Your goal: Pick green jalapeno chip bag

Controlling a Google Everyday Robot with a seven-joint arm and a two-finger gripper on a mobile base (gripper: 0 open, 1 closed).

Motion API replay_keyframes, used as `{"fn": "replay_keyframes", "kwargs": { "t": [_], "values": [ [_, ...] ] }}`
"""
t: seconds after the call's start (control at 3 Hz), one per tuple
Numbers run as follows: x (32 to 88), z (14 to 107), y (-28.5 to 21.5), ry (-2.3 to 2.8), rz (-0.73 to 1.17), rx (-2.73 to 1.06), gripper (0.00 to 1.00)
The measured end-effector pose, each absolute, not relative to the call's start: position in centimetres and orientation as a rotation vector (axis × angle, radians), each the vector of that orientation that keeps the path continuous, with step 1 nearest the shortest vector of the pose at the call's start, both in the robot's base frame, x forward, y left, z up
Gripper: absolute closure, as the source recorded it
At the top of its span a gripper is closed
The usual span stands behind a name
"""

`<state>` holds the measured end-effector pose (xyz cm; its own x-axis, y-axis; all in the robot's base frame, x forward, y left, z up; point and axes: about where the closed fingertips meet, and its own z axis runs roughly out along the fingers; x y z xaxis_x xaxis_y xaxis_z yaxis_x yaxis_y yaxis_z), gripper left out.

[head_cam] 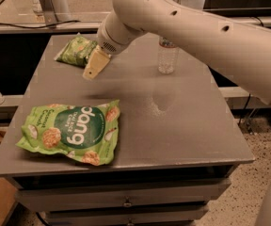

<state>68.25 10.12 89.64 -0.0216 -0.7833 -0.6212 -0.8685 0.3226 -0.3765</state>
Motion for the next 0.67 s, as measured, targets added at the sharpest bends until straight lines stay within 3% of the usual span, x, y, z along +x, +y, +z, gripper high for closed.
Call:
{"fn": "replay_keyframes", "kwargs": {
  "t": [0.67],
  "values": [
    [69.3,89.2,10.6,1.801,0.159,-1.425,0.00]
  ]
}}
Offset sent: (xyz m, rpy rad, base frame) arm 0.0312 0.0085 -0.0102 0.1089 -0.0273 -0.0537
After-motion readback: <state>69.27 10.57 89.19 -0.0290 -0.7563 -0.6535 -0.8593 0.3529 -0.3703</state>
